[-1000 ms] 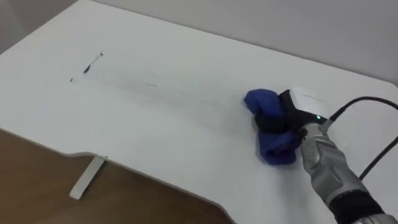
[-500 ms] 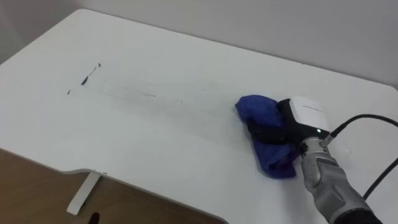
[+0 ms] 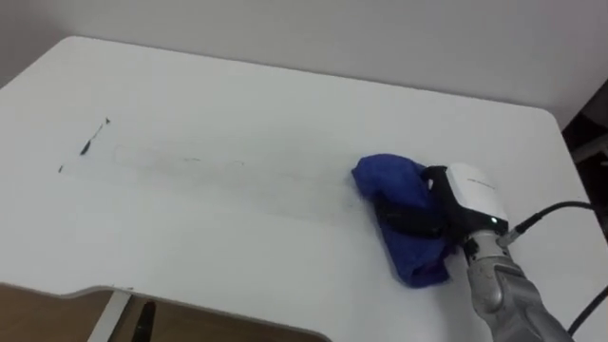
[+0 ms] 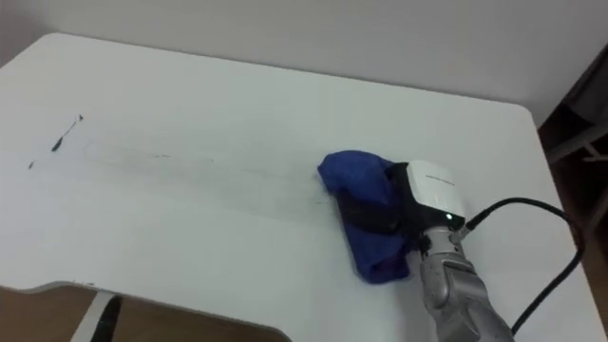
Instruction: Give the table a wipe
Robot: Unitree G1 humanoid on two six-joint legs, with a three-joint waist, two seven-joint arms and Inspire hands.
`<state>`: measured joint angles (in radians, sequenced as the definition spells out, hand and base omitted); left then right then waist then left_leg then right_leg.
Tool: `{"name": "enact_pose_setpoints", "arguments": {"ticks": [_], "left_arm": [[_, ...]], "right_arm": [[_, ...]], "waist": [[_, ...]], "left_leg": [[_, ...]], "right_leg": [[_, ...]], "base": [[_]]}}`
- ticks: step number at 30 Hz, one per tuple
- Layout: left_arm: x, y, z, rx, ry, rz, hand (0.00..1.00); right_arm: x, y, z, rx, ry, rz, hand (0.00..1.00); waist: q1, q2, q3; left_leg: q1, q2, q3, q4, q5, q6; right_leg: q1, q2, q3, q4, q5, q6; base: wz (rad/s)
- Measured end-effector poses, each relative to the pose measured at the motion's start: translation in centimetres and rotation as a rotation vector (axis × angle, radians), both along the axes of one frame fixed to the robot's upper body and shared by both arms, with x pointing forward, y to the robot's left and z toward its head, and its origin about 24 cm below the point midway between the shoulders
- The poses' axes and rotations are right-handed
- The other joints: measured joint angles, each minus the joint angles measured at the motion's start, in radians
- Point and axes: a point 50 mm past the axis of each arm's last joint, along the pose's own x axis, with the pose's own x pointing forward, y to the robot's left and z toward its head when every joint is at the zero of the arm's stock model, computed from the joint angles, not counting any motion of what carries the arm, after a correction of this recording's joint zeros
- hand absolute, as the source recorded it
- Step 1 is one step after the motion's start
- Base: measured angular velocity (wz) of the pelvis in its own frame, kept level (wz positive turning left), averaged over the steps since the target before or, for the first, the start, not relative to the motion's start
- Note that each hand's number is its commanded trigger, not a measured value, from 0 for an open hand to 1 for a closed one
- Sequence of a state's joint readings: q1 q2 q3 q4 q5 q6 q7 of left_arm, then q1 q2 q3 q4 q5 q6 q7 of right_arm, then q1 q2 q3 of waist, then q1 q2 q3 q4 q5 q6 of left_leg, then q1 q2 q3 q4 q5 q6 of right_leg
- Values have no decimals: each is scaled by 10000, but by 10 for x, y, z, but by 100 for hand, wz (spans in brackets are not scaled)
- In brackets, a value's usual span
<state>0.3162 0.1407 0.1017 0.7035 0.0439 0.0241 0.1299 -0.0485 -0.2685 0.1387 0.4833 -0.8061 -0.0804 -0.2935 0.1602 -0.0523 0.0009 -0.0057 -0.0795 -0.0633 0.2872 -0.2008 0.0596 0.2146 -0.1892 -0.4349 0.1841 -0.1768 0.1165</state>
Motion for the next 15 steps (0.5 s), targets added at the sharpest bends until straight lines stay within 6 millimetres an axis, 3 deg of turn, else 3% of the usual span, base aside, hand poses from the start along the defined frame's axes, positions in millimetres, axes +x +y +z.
{"name": "enact_pose_setpoints", "arguments": {"ticks": [5, 7, 10, 15], "left_arm": [[-10, 4, 1, -29, -214, 445, 0], [-23, 11, -2, 23, 98, 983, 0], [-33, 17, -1, 108, 244, 1414, 0], [-30, 18, -1, 98, 148, 1416, 0]], "right_arm": [[-2, -33, 17, 464, -771, -1477, 0], [-2, -52, 40, 626, -1824, -2229, 0], [-1, -64, 64, 716, -2900, -2641, 0], [-5, -68, 71, 735, -3227, -2782, 0]], "waist": [[-414, 24, 4], [-613, 5, 10], [-799, -86, 6], [-822, -238, 5]], "left_leg": [[193, 1, 91, -200, 6, 7], [364, 24, 165, -325, 29, -14], [580, 86, 375, -509, 33, -18], [717, 156, 553, -652, 29, -24]], "right_leg": [[29, -8, 276, -3, -1, 1], [55, -8, 370, -5, -3, 4], [78, 8, 549, -16, -4, 6], [32, 45, 829, -8, -4, 5]], "base": [[-7], [-13], [-24], [-13]]}}
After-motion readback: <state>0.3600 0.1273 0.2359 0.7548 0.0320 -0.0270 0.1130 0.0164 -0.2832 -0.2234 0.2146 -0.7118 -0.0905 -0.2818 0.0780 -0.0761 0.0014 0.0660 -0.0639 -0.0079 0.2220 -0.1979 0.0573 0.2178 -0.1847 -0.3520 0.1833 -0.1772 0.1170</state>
